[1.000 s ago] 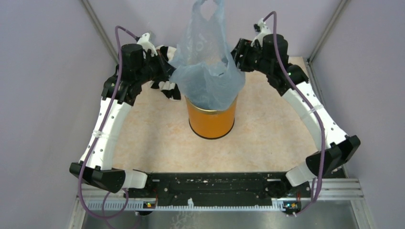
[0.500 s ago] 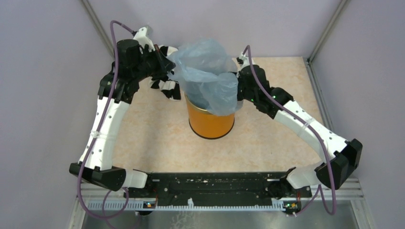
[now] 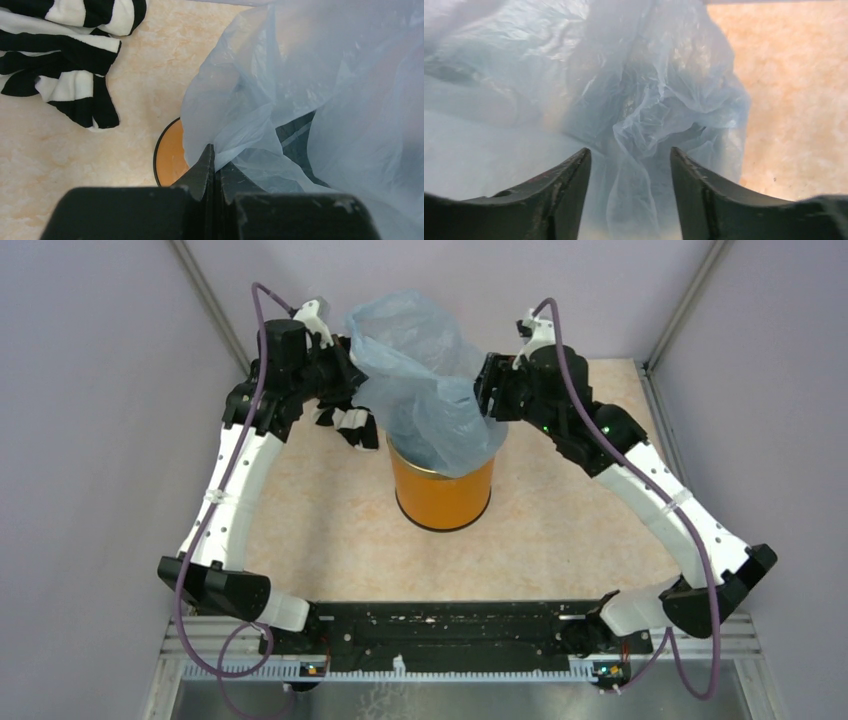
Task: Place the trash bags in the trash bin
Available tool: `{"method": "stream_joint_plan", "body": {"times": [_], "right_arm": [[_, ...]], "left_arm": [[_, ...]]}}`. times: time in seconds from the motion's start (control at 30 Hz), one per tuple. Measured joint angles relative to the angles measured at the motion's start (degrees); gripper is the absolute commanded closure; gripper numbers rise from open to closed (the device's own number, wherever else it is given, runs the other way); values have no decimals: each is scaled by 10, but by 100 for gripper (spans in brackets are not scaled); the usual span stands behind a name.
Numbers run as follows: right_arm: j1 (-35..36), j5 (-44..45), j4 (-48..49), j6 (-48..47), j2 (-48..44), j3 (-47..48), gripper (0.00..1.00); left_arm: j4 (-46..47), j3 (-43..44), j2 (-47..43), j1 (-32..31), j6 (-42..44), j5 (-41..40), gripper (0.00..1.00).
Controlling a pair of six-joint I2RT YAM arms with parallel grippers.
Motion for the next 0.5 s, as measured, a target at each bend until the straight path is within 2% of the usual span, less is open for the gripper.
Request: {"method": "stream_joint_plan", "body": {"times": [0.2,0.33,0.5], "right_arm": [[-21,15,-27,-34,-32,36,20],[-110,-51,-25,-30,-41,24,13],[-208,-173,9,7,-42,-44,7]], "left_arm": [[4,-13,0,12,2,0,100],[4,-17,0,16,3,0,100],[5,-18,0,19,4,1,100]]}}
